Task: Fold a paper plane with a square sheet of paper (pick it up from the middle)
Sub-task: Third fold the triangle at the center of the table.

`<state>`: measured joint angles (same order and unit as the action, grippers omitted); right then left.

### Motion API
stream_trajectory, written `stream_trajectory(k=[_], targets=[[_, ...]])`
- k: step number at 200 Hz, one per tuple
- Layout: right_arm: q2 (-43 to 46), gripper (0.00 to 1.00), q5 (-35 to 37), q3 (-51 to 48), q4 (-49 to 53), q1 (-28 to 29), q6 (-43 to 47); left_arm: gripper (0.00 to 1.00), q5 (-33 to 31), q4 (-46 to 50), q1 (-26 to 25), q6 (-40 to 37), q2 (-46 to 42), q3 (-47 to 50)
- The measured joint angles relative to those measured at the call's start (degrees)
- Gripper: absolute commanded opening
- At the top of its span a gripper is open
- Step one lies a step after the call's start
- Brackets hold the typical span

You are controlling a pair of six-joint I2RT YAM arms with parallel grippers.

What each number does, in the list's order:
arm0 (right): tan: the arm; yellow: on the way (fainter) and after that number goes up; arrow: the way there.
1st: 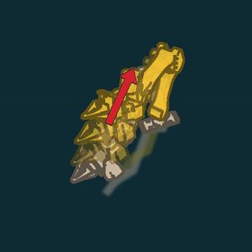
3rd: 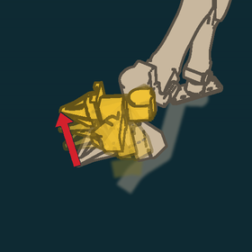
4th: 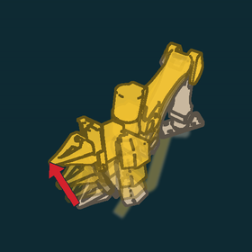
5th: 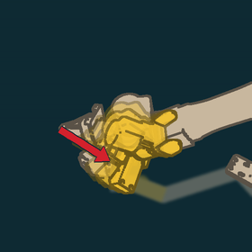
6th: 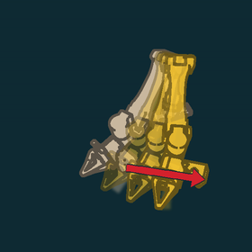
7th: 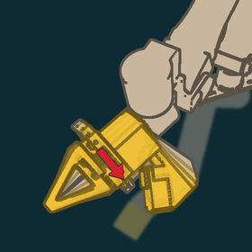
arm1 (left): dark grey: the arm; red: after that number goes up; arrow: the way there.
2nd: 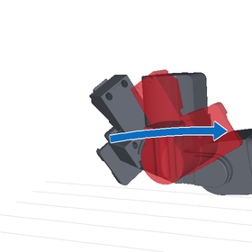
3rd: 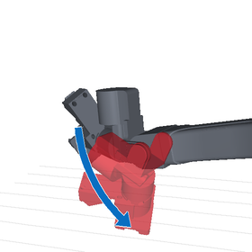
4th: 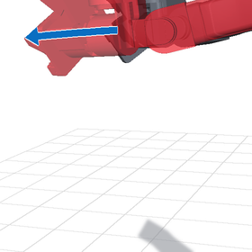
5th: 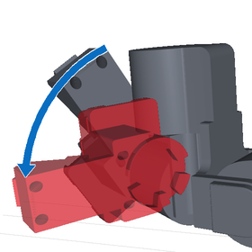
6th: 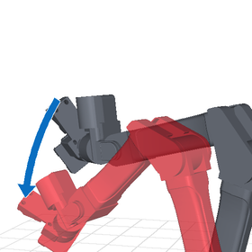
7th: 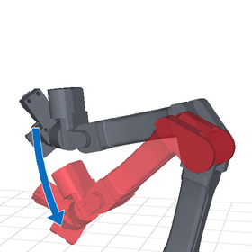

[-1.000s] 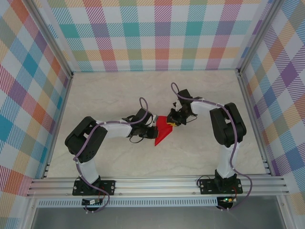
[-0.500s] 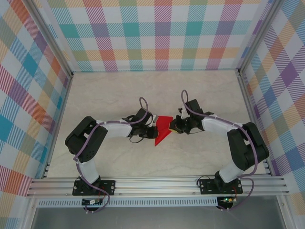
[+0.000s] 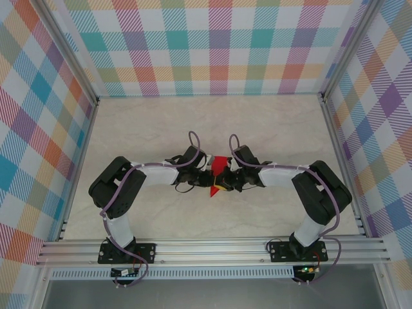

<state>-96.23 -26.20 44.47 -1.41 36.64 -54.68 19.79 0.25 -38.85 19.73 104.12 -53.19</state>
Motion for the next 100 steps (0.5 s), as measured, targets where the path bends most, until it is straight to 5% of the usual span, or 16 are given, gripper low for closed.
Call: stream_trajectory(k=[100], targets=[[0.5,0.08,1.5,-5.4,-6.7,2.6,-5.1,0.00,0.8,-0.3,0.1,0.0,0.4,-0.3]])
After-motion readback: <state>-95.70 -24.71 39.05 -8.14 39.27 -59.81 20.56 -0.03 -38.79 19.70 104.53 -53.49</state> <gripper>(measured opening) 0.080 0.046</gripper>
